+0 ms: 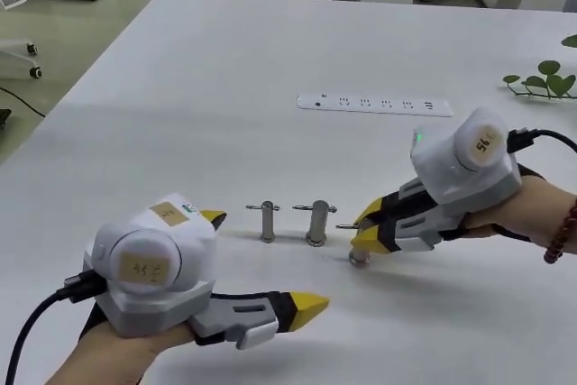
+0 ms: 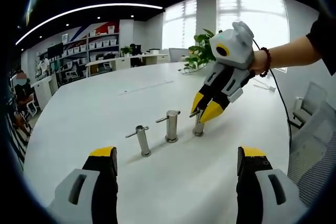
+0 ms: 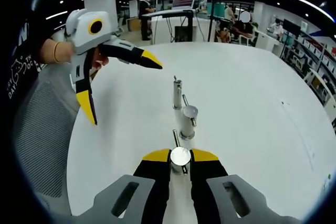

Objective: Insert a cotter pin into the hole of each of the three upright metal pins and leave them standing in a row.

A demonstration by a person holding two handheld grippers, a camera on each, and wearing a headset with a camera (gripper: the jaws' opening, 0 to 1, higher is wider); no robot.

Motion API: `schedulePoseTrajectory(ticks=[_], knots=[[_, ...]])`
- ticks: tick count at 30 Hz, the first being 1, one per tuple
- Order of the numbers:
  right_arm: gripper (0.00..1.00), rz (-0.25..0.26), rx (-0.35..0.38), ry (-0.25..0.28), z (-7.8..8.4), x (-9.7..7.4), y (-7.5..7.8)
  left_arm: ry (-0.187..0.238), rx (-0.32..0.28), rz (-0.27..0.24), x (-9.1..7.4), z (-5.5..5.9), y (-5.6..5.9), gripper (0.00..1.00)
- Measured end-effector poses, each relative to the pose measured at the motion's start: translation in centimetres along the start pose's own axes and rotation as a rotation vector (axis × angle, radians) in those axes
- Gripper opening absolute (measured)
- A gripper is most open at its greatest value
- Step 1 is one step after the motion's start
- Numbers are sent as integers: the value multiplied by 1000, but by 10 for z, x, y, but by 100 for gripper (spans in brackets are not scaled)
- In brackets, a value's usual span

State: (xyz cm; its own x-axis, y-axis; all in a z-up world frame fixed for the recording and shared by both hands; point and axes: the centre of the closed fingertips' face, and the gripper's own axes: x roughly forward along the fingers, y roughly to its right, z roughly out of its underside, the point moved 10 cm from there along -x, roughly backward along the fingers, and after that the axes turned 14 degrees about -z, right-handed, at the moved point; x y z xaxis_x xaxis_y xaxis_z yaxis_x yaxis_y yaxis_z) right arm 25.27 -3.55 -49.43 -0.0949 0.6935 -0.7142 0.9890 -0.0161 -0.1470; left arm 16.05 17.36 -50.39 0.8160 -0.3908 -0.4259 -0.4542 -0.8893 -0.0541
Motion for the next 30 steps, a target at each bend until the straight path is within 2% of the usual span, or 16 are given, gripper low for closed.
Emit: schedulePoseTrajectory(ticks=[12, 30], knots=[[8, 21, -8, -7, 1, -6, 10, -6, 1, 0, 0, 1, -1, 92], [8, 29, -7, -10, 4, -6, 19, -9, -2, 4, 1, 2, -3, 91]])
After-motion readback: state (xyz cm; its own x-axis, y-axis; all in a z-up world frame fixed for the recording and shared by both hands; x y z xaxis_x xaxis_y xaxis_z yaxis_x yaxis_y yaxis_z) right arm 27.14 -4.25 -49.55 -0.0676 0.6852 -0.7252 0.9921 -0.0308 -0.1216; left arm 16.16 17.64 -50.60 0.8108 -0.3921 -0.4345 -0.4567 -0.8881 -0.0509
